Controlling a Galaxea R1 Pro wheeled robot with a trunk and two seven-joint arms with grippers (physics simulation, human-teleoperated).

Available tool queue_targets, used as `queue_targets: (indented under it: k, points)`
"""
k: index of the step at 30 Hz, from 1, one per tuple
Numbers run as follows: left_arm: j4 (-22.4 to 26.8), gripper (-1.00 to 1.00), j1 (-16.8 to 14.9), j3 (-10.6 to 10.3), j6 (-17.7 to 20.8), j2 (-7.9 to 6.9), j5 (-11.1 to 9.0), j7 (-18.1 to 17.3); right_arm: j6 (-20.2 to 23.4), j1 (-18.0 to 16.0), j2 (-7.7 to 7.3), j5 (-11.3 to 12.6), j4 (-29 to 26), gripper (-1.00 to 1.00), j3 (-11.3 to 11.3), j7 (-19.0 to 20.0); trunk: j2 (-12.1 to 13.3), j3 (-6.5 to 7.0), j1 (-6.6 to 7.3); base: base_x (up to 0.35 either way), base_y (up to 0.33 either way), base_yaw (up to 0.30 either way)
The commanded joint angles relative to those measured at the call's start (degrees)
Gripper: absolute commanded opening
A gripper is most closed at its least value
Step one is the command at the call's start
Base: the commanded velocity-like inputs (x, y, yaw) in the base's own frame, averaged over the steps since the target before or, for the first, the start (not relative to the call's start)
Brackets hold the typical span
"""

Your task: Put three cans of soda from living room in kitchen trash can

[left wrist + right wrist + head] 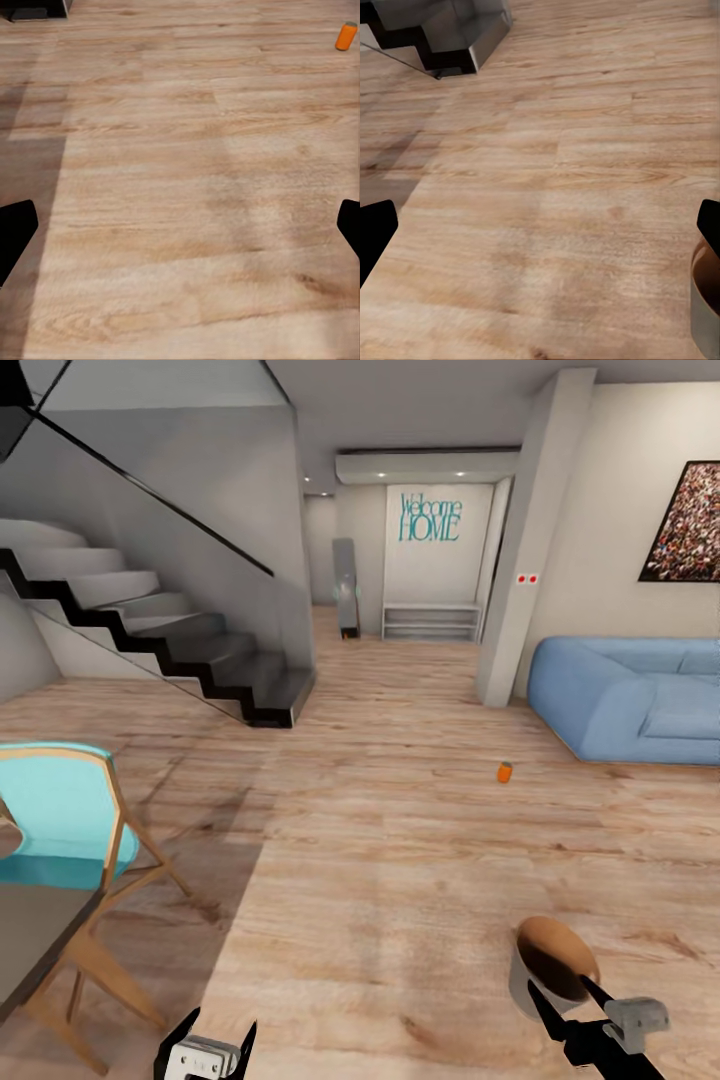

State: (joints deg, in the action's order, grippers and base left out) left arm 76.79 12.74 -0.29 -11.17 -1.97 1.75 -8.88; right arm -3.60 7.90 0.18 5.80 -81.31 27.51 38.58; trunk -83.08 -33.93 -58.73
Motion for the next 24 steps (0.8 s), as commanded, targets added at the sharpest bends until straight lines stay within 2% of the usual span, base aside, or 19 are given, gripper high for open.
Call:
queue_targets:
  k: [1, 12, 19, 24]
  points:
    - [0.0, 1.0, 0.0, 0.0, 0.0, -0.02, 0.0, 0.0, 0.0, 0.0, 0.0, 0.0, 0.0, 1.0, 0.0, 0.0, 0.0, -0.09, 0.0, 0.318, -0.044, -0.082]
    - [0.0, 1.0, 0.0, 0.0, -0.1, 0.0, -0.2, 0.1, 0.0, 0.0, 0.0, 0.1, 0.0, 1.0, 0.1, 0.0, 0.0, -1.01, 0.0, 0.269, -0.15, -0.073]
    - [-0.1, 1.0, 0.0, 0.0, -0.2, 0.04, -0.1, 0.1, 0.0, 0.0, 0.0, 0.1, 0.0, 1.0, 0.0, -0.1, 0.0, -1.0, 0.0, 0.054, -0.059, -0.039]
    - [-0.1, 1.0, 0.0, 0.0, -0.2, 0.02, -0.1, 0.1, 0.0, 0.0, 0.0, 0.1, 0.0, 1.0, 0.0, -0.1, 0.0, -0.67, 0.0, 0.005, -0.208, -0.138]
